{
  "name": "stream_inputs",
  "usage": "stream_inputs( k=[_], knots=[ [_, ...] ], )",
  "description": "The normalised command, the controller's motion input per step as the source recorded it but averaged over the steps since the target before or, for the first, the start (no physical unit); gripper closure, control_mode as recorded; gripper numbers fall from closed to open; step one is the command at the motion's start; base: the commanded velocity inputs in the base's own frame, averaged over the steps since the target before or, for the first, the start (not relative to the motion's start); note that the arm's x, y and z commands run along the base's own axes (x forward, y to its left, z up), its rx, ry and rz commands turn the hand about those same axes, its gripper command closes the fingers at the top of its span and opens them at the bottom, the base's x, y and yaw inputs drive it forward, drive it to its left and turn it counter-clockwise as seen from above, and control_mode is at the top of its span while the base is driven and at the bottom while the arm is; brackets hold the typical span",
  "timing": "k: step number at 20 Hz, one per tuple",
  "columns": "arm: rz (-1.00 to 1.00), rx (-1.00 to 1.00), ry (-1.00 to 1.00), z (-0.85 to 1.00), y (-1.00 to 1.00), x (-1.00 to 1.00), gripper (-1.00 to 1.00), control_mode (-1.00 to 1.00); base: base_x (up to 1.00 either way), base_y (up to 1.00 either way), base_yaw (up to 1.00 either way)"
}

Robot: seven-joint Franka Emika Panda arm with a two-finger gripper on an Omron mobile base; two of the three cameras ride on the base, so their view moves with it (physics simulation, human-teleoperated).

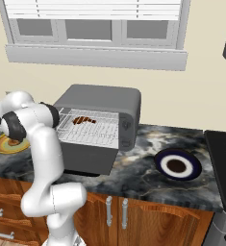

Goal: Open the toaster oven door. Place the bread on the top rack in the toaster oven and place the chicken drumstick on the bottom rack.

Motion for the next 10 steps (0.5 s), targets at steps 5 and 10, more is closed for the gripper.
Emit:
stream_inputs(
  k=[5, 10],
  knots=[
    [0.0, 0.0, 0.0, -0.08, 0.0, 0.01, -1.0, -1.0, 0.0, 0.0, 0.0],
    [0.0, 0.0, 0.0, -0.11, 0.0, 0.0, -1.0, -1.0, 0.0, 0.0, 0.0]
  ],
)
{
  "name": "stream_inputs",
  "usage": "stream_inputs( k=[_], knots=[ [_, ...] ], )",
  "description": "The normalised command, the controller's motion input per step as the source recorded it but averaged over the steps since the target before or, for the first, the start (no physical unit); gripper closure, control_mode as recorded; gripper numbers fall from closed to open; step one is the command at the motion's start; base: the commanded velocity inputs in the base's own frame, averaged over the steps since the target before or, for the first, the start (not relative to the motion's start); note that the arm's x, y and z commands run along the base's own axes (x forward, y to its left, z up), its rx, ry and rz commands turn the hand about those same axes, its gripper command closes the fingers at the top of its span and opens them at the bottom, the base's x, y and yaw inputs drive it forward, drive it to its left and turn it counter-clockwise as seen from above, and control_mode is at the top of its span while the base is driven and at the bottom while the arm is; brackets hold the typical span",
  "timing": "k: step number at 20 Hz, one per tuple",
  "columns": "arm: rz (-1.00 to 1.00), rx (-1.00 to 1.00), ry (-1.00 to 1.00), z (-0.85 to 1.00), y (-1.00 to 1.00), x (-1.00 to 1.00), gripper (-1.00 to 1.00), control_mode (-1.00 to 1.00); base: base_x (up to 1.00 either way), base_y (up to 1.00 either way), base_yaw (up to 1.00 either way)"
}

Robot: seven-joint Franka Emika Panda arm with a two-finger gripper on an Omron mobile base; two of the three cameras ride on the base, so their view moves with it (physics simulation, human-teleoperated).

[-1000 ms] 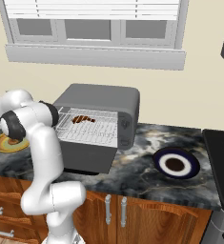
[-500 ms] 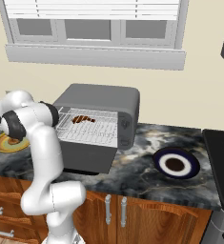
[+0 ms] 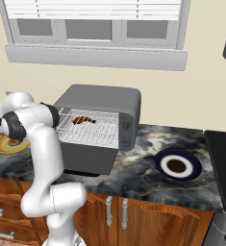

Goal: Open the toaster oven door. Place the bread on the top rack in the toaster oven and place the chicken drumstick on the bottom rack.

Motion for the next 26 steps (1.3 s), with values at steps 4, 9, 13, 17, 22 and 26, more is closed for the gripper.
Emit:
stream_inputs(
  k=[4, 9, 13, 17, 22, 26],
  knots=[
    [0.0, 0.0, 0.0, -0.1, 0.0, 0.01, -1.0, -1.0, 0.0, 0.0, 0.0],
    [0.0, 0.0, 0.0, -0.12, 0.0, 0.01, -1.0, -1.0, 0.0, 0.0, 0.0],
    [0.0, 0.0, 0.0, -0.12, 0.0, 0.0, -1.0, -1.0, 0.0, 0.0, 0.0],
    [0.0, 0.0, 0.0, -0.11, 0.0, 0.01, -1.0, -1.0, 0.0, 0.0, 0.0],
    [0.0, 0.0, 0.0, -0.09, 0.0, 0.03, -1.0, -1.0, 0.0, 0.0, 0.0],
    [0.0, 0.0, 0.0, -0.08, 0.0, 0.05, -1.0, -1.0, 0.0, 0.0, 0.0]
  ],
)
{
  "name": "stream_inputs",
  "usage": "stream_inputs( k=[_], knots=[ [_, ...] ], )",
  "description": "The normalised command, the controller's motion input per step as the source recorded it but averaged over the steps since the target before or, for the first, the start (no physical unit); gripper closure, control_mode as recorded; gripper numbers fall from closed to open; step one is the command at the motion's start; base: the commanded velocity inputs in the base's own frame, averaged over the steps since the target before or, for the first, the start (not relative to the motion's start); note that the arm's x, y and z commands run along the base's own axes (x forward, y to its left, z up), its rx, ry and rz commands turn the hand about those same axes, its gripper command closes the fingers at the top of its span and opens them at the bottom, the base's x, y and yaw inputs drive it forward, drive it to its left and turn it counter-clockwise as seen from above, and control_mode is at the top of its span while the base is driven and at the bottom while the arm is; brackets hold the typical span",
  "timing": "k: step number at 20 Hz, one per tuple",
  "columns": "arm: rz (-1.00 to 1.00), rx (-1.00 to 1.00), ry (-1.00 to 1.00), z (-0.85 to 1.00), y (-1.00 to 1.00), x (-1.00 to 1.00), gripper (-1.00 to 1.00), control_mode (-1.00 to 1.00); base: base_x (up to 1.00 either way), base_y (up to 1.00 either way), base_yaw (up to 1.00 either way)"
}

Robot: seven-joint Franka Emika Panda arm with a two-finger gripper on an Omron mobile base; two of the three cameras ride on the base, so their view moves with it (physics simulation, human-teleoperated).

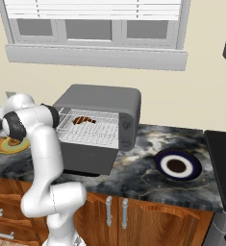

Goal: Open the toaster oven door. Place the bread on the top rack in the toaster oven and place the chicken drumstick on the bottom rack.

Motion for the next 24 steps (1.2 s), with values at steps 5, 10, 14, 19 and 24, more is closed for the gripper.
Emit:
stream_inputs(
  k=[5, 10, 14, 19, 24],
  knots=[
    [0.0, 0.0, 0.0, -0.06, 0.0, 0.06, -1.0, -1.0, 0.0, 0.0, 0.0],
    [0.0, 0.0, 0.0, 0.0, 0.04, 0.07, -1.0, -1.0, 0.0, 0.0, 0.0],
    [0.0, 0.0, 0.0, 0.0, 0.06, 0.07, -1.0, -1.0, 0.0, 0.0, 0.0],
    [0.0, 0.0, 0.0, -0.01, 0.08, 0.03, -1.0, -1.0, 0.0, 0.0, 0.0],
    [0.0, 0.0, -0.01, -0.04, 0.08, 0.03, -1.0, -1.0, 0.0, 0.0, 0.0]
  ],
)
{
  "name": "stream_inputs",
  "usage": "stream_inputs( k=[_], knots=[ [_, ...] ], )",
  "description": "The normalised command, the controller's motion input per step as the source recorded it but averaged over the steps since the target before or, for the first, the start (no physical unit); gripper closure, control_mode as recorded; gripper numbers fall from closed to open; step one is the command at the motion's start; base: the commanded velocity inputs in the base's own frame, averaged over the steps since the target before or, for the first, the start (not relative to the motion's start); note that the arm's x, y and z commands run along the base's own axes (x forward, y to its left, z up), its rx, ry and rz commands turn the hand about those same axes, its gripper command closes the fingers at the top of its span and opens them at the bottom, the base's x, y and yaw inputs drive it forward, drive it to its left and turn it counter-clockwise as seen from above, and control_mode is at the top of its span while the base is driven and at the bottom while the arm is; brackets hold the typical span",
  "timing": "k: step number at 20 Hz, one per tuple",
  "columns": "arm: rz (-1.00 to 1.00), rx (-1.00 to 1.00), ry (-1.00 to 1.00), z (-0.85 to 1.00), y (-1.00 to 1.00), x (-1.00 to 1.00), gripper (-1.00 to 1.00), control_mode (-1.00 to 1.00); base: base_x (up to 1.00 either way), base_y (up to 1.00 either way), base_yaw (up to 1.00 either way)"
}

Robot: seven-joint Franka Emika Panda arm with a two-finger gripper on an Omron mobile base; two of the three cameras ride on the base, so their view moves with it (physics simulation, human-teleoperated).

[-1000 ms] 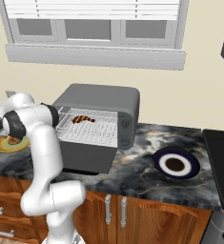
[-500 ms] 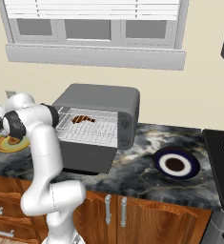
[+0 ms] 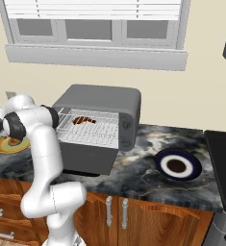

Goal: Open the toaster oven door. Place the bread on the top rack in the toaster oven and place the chicken drumstick on the bottom rack.

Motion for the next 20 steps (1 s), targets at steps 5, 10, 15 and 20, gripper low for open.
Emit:
stream_inputs(
  k=[5, 10, 15, 20],
  knots=[
    [0.0, 0.0, -0.01, -0.09, 0.03, 0.05, -1.0, -1.0, 0.0, 0.0, 0.0],
    [0.0, 0.0, 0.0, -0.08, 0.04, 0.04, -1.0, -1.0, 0.0, 0.0, 0.0],
    [0.0, 0.0, -0.02, -0.07, 0.05, 0.03, -1.0, -1.0, 0.0, 0.0, 0.0],
    [0.0, 0.0, -0.02, -0.07, 0.02, 0.03, -1.0, -1.0, 0.0, 0.0, 0.0]
  ],
)
